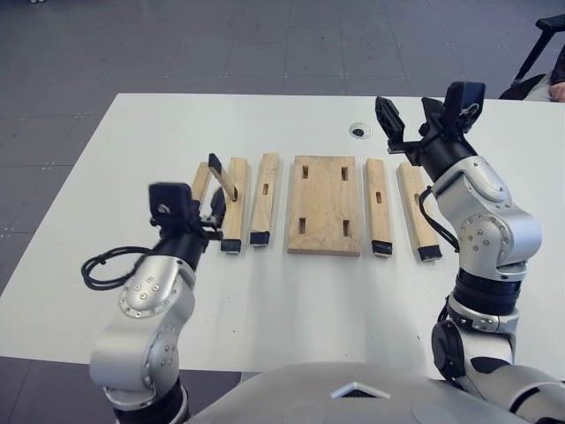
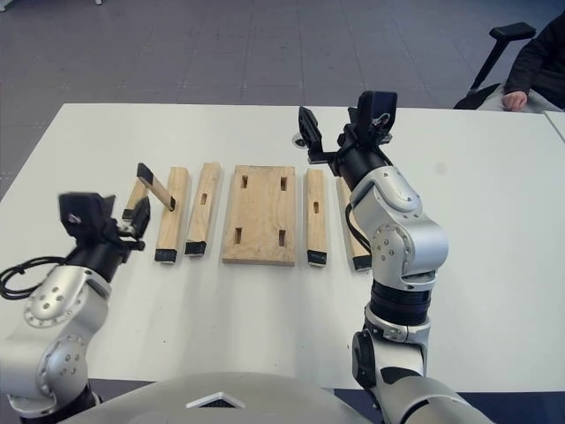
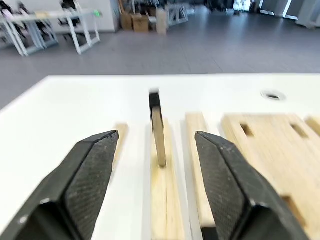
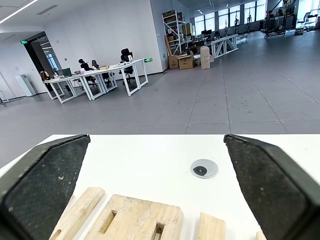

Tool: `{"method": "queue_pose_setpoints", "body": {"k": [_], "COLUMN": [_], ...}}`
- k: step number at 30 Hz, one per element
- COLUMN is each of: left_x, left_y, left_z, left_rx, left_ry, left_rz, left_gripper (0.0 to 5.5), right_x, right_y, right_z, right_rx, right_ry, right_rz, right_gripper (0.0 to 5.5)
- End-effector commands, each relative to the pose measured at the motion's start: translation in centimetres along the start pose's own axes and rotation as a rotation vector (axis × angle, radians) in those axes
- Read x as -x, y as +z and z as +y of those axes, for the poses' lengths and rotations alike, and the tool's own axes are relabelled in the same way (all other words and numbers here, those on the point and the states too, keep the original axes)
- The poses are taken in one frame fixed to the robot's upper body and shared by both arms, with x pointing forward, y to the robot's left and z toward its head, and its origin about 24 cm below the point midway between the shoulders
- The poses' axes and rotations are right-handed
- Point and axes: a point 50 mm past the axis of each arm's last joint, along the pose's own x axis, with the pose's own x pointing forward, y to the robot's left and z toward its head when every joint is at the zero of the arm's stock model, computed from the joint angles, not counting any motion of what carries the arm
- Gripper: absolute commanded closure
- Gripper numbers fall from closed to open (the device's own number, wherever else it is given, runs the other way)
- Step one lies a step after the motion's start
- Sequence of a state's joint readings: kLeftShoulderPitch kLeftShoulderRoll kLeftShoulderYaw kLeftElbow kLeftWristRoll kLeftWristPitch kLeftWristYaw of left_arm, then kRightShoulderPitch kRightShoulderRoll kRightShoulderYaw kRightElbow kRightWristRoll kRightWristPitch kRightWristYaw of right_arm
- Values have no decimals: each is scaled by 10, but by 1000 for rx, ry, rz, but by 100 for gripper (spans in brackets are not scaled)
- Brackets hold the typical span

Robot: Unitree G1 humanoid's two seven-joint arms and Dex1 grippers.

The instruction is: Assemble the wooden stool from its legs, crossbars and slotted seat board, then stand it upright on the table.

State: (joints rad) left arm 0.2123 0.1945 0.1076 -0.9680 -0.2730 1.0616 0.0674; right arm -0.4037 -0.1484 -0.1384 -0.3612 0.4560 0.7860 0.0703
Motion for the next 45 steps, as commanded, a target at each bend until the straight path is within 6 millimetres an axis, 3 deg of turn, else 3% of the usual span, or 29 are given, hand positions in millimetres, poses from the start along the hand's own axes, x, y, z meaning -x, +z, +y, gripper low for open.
{"method": "queue_pose_setpoints", "body": {"k": [1,5,15,22,32,37,39,42,45], "left_x": [-7,-13,-23,-51,-53,-53,-61,-78,-82], "left_y": [-23,-41,-66,-78,-79,-81,-56,20,77], "left_z": [-2,-1,1,4,4,6,11,17,15], "left_rx": [26,-9,52,83,90,113,173,245,312], "left_ry": [-6,14,-22,-27,-57,-48,-62,-204,-380], "left_rz": [152,290,447,476,485,482,352,29,-157], "left_gripper": [233,182,182,182,346,346,346,346,346], "right_x": [-4,-6,-6,-8,-11,-14,-16,-20,-20], "right_y": [2,3,3,4,14,30,34,43,59], "right_z": [4,5,4,7,2,-3,-8,-14,-6], "right_rx": [2,5,0,-2,-6,4,-33,-262,-449], "right_ry": [18,27,15,26,-7,-22,-10,109,336], "right_rz": [7,11,5,5,-14,-49,-54,-52,-76], "right_gripper": [57,57,57,57,57,57,57,57,57]}}
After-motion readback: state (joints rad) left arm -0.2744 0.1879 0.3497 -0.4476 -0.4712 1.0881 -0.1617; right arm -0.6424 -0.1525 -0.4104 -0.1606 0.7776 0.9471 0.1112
